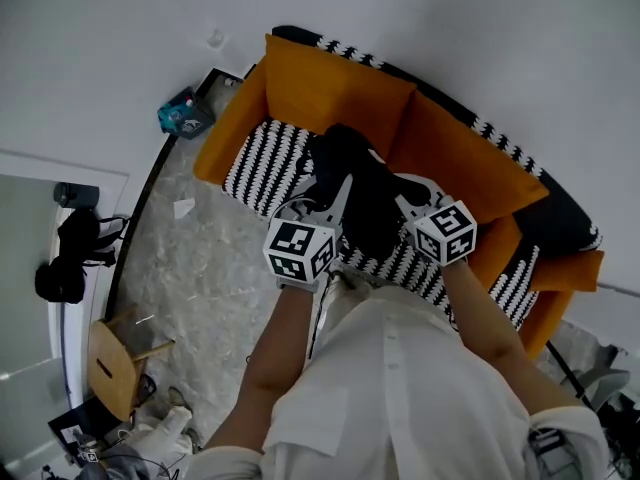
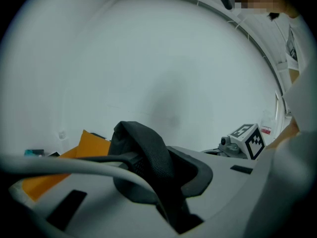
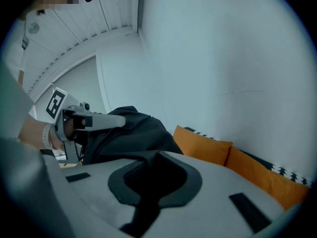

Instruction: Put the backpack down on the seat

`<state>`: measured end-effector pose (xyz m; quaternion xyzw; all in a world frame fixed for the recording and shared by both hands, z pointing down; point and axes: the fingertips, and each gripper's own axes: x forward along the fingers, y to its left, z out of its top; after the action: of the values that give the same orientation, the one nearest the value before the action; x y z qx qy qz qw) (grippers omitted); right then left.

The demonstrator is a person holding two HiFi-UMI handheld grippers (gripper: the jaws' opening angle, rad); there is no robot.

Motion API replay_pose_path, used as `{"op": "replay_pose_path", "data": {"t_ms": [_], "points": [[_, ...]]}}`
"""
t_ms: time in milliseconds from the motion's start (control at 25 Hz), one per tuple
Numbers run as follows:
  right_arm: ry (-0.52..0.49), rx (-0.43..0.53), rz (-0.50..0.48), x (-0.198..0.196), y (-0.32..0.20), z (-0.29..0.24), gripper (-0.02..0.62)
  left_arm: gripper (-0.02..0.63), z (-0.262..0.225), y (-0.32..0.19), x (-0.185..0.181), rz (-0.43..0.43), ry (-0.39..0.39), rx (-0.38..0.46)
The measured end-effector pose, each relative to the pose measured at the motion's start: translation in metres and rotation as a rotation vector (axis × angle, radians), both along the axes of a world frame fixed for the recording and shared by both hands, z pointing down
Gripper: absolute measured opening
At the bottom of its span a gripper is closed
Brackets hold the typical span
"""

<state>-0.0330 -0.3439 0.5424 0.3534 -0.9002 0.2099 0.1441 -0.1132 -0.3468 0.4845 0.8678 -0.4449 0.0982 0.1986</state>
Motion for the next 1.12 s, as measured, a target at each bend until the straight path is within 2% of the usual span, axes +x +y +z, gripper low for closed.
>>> {"op": "replay_pose_path", "data": {"t_ms": [440,920,1120], "points": [[0.081,-0.14,0.051,0.031,0.004,0.086,0.026,0.074,0.08,-0.008,0.034,0.034,-0.027,-0.117],[0.181,-0.288,0.046,0.054,0.033,0.158,0.026,0.072,0.156,0.013,0.052,0.004,-0.043,-0.293],[0.18,-0.323,0.05,0.059,0.043,0.173,0.026,0.072,0.168,0.021,0.059,0.01,-0.027,-0.314]]}}
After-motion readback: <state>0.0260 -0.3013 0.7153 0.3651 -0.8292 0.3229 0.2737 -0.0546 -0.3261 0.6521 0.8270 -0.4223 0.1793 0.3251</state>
